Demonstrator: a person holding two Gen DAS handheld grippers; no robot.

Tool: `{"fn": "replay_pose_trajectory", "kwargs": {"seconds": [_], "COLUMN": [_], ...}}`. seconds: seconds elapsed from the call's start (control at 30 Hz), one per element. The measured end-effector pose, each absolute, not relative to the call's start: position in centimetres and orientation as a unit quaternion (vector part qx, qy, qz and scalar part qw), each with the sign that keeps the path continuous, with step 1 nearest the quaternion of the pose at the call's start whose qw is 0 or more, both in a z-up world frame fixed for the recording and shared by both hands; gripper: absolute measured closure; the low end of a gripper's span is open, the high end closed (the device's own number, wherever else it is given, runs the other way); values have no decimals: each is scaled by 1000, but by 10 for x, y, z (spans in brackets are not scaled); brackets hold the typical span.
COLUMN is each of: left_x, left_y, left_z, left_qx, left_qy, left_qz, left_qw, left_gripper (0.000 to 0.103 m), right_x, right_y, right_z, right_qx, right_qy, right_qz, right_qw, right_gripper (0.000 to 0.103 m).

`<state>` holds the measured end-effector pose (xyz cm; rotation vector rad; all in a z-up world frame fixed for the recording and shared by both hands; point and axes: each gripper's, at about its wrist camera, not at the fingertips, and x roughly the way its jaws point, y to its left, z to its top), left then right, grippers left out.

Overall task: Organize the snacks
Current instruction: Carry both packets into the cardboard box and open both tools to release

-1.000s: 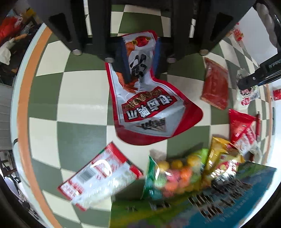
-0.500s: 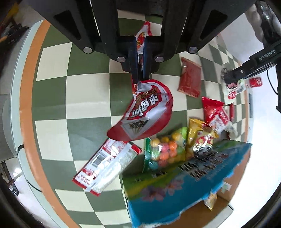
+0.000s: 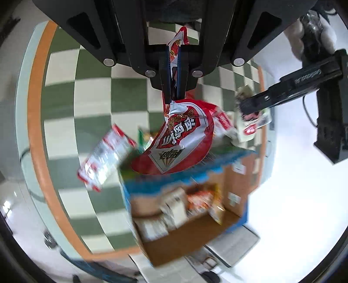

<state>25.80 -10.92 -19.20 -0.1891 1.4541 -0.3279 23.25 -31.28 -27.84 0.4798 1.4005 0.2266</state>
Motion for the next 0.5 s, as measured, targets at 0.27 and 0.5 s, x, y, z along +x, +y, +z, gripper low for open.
{"fn": "replay_pose_trajectory", "kwargs": {"seconds": [0.27, 0.5], "left_x": [327, 383], "left_y": [-125, -129], "left_z": [-166, -197], "left_qx": [-70, -85], "left_qy": [641, 668], "left_qz": [-161, -159], "left_qw": [747, 722], "left_gripper": [70, 70], "right_x": [296, 364], "right_y": [-301, -300], "right_z": [-217, -215], "right_qx": [203, 176], "right_qy": [593, 585], "right_qz": [133, 114], "right_qw": [768, 783], "right_gripper": [98, 98]}}
